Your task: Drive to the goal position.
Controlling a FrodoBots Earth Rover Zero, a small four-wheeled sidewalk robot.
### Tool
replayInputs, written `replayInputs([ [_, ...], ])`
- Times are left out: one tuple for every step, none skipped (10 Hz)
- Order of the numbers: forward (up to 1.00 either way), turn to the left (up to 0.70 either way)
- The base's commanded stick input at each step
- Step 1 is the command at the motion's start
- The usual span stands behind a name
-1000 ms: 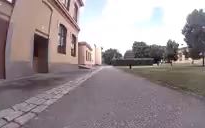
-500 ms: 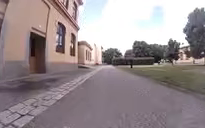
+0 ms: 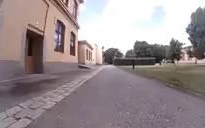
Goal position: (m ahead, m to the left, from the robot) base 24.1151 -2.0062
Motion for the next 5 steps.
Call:
replayInputs([
  [0.85,-0.13],
  [0.85,-0.08],
  [0.85,-0.03],
  [0.85,0.01],
  [0.85,0.01],
])
